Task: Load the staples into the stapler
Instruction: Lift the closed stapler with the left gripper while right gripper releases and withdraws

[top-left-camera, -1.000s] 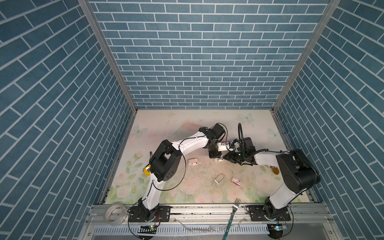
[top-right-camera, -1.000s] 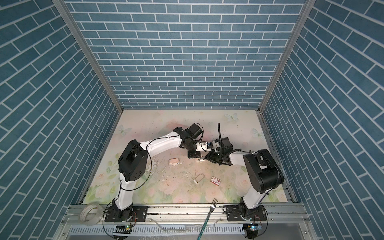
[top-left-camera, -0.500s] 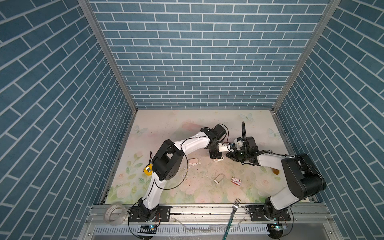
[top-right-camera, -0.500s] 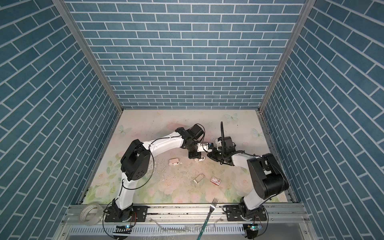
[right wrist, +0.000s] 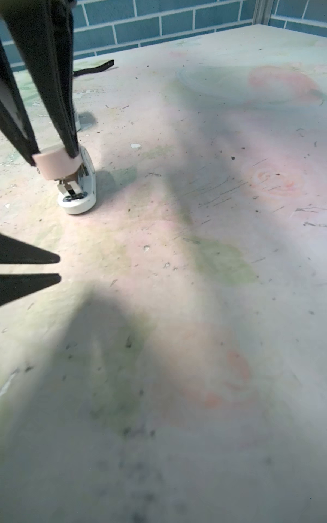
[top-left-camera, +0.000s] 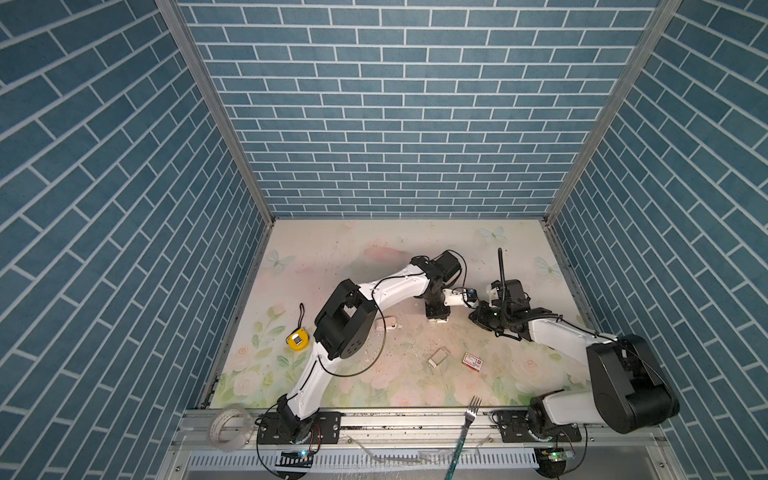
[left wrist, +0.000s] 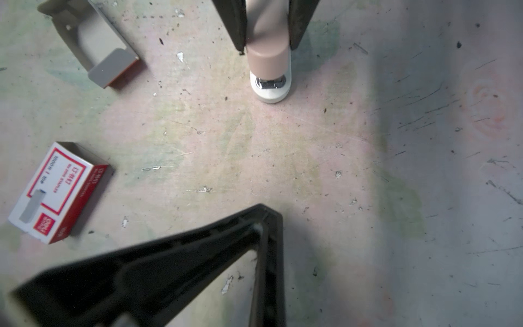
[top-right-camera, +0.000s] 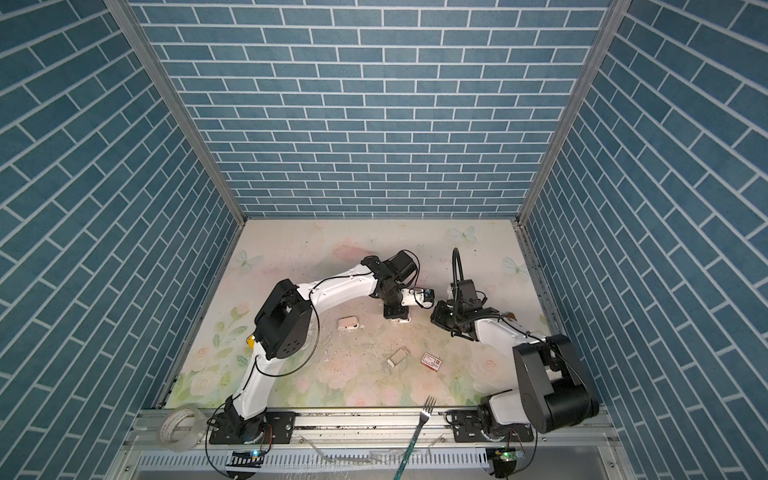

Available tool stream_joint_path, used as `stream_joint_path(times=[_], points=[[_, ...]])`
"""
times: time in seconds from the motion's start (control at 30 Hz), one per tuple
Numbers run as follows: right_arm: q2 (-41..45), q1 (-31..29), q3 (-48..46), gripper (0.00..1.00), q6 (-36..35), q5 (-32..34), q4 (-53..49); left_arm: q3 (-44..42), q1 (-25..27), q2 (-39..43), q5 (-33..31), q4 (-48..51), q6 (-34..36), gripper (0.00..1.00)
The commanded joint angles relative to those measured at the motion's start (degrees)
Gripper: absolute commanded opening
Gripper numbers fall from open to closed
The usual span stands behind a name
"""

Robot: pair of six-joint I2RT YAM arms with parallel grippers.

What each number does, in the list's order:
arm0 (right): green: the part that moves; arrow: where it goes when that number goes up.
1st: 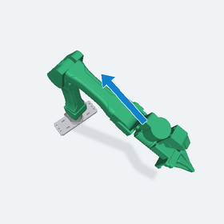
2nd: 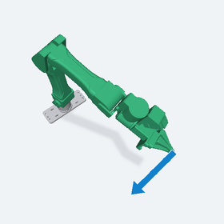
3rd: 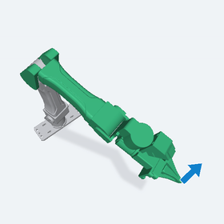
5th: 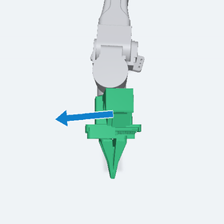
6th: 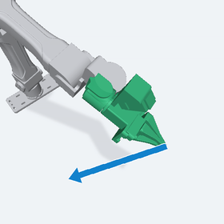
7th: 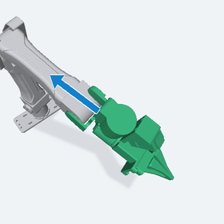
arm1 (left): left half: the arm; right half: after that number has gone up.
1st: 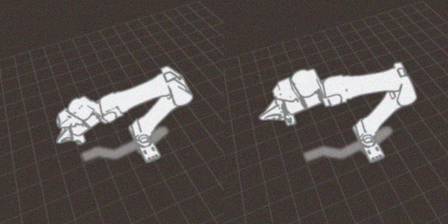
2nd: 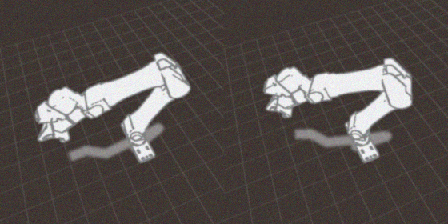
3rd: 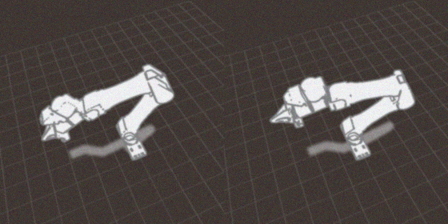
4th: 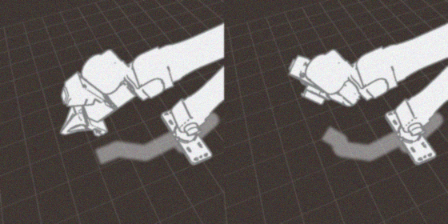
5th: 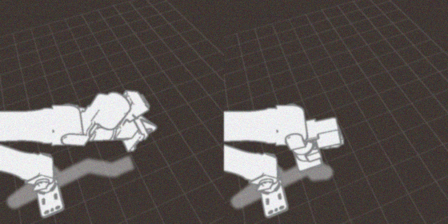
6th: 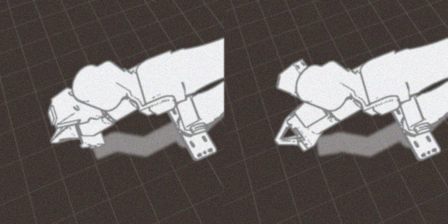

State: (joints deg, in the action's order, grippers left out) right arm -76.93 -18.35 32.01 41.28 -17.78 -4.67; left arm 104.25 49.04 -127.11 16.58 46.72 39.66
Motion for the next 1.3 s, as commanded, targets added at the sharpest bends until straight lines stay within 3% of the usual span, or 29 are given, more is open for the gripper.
stream_joint_path(times=[0.0,0.47,1.27], points=[[5.9,0.4,-1.5,0.11,1.6,4.8,-7.4,0.6,0.6,-3.8,-3.3,6.4,1.0,0.16],[27.1,0.8,-6.1,0.10,3.9,9.2,-20.8,5.5,2.2,-10.2,-8.3,11.4,1.5,0.12],[29.7,0.9,-9.1,0.10,5.0,9.3,-21.0,11.1,3.7,-18.2,-14.7,17.8,0.7,0.11]])
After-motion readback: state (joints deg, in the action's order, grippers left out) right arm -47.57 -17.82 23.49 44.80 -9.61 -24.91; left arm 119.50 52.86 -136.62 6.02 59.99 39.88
